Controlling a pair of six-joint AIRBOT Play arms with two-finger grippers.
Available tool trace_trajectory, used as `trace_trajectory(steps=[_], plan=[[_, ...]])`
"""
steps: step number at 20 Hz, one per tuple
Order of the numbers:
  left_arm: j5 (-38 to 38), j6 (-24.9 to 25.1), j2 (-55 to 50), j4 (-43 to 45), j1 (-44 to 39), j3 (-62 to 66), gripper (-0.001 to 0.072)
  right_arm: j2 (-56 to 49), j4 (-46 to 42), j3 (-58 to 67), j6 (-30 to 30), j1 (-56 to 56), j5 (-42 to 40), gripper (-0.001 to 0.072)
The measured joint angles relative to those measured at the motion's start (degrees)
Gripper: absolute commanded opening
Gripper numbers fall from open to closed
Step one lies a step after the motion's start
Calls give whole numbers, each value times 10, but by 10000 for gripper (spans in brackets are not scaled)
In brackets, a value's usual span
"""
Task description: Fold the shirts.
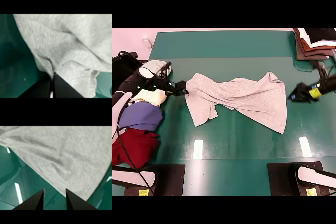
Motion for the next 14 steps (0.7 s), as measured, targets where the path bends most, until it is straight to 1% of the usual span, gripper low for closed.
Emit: trace_trajectory(steps=[2,4,6,8,12,13,14], plan=[[-4,10,19,4,-1,6,22,14,-23,-69,5,-37,-3,476],[-9,15,29,6,-2,9,22,30,-36,-139,11,-71,-17,376],[-13,18,35,6,-2,10,22,44,-33,-204,16,-90,-39,373],[-16,19,38,7,-2,11,22,53,-10,-258,19,-95,-67,373],[-21,20,40,6,-2,11,22,61,42,-322,22,-59,-130,372],[-22,20,40,6,-2,11,22,62,56,-329,24,-45,-145,314],[-23,20,41,6,-2,11,22,62,62,-334,26,-33,-161,226]])
